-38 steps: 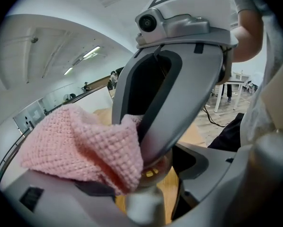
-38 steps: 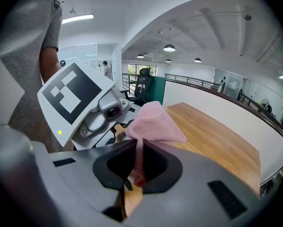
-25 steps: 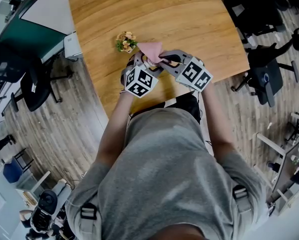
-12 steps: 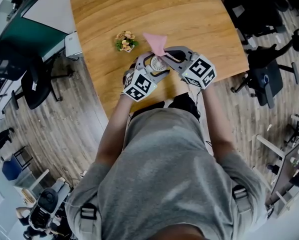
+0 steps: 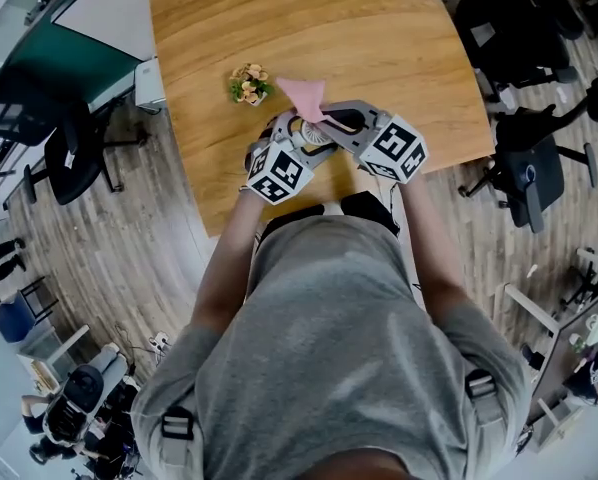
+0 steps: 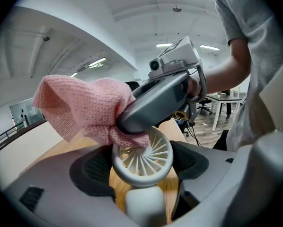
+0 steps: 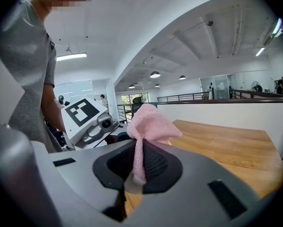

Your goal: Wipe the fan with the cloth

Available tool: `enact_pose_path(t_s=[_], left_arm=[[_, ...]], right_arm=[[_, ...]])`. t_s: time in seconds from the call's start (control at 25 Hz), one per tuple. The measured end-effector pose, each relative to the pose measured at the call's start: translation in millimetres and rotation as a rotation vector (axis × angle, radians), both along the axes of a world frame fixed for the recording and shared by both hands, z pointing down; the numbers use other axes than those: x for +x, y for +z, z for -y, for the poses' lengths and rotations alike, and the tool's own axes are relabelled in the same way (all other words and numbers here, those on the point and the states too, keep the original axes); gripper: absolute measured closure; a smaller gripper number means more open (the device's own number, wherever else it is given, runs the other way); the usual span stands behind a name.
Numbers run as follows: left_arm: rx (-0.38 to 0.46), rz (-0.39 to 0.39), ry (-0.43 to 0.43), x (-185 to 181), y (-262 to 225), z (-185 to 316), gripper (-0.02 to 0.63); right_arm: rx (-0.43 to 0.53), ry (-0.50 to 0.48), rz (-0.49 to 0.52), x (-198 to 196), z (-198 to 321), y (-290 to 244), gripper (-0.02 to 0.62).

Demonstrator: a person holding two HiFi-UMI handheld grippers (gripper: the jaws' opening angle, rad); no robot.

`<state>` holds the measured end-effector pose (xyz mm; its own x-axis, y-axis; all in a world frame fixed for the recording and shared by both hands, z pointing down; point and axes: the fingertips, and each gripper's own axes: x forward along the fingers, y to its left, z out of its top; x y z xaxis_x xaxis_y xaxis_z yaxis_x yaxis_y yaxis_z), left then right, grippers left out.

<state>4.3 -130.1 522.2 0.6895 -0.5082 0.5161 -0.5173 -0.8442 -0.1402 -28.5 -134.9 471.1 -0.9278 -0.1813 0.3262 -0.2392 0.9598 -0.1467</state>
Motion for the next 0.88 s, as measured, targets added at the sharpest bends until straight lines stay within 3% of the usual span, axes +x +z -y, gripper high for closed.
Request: enact_pose_path(t_s=[0.2, 0.44, 0.68, 0.88], left_arm=[[-0.023, -0.044, -0.061, 8, -5, 16, 0.235], [-0.078, -0.195, -0.128, 24, -17, 27, 0.235], [-0.076, -0.212, -0.141, 38, -21, 29, 0.235], [-0.038, -0.233, -0.126, 49, -29, 25, 0.235]], right_arm=[[-0.011, -0.036, 0.02, 23, 0, -2, 0.565], [-0.005, -0.059, 0.077, 50, 6, -12, 0.563], [-0.036, -0.064, 0.122, 71, 19, -14, 0.563], [-0.138, -0.055, 0.195, 82, 34, -18, 0.562]])
